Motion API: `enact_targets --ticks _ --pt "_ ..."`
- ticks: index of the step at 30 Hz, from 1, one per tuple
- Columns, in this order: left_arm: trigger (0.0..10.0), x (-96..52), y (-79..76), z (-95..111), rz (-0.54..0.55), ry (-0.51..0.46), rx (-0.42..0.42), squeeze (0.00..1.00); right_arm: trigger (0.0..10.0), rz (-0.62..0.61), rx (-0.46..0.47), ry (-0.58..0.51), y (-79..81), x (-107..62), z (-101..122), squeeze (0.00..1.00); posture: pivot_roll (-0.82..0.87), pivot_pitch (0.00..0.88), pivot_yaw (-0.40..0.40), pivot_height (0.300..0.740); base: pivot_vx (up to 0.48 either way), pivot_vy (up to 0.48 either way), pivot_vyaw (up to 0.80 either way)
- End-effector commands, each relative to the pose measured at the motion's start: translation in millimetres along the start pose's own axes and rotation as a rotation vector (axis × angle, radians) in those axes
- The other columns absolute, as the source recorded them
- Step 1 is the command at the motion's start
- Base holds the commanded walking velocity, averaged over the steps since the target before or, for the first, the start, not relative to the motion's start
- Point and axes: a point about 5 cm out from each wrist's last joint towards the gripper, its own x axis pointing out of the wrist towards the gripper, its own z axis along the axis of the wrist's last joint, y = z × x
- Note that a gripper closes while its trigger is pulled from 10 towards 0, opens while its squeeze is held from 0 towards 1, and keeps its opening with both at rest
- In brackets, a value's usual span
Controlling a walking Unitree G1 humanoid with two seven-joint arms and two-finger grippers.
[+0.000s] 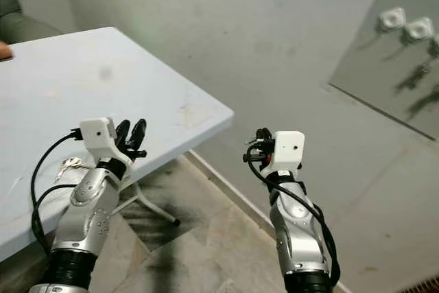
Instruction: Hang keys on a hook
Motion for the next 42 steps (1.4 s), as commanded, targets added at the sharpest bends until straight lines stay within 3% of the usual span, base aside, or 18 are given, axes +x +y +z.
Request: enact_targets --ticks 1,21,29,36,39,42 --pt "10.0 1.5 -9.4 -4.9 -0.022 0.027 -0.004 0.00 10.0 -0.020 -0.017 -0.014 -7.0 0.4 5.7 0.00 0.14 0.000 -0.094 0.740 0.000 0.000 -0.78" --pt "10.0 1.2 -13.1 -6.9 -0.041 0.042 0.009 0.00 10.0 -0.024 -0.024 -0.011 -7.6 -0.1 6.4 0.00 0.13 0.000 -0.094 0.740 0.000 0.000 -0.78" --pt "10.0 0.2 -16.3 -8.5 -0.041 0.054 -0.004 0.00 10.0 -0.054 -0.001 -0.018 -9.2 -0.8 7.9 0.00 0.13 0.000 -0.093 0.740 0.000 0.000 0.00" --pt "10.0 -1.1 -18.5 -10.4 -0.034 0.070 -0.026 0.00 10.0 -0.211 0.030 0.086 -20.3 2.6 0.5 0.00 0.13 0.000 -0.096 0.740 0.000 0.000 0.00" --pt "10.0 -2.0 -20.2 -9.7 -0.050 0.064 -0.028 0.00 10.0 -0.192 0.051 0.094 -18.7 2.9 0.1 0.00 0.13 0.000 -0.095 0.740 0.000 0.000 0.00" --pt "10.0 -2.0 -21.3 -7.1 -0.072 0.059 -0.024 0.00 10.0 -0.073 0.043 -0.003 -9.3 -1.9 9.5 0.00 0.13 0.000 -0.095 0.740 0.186 0.000 0.00"
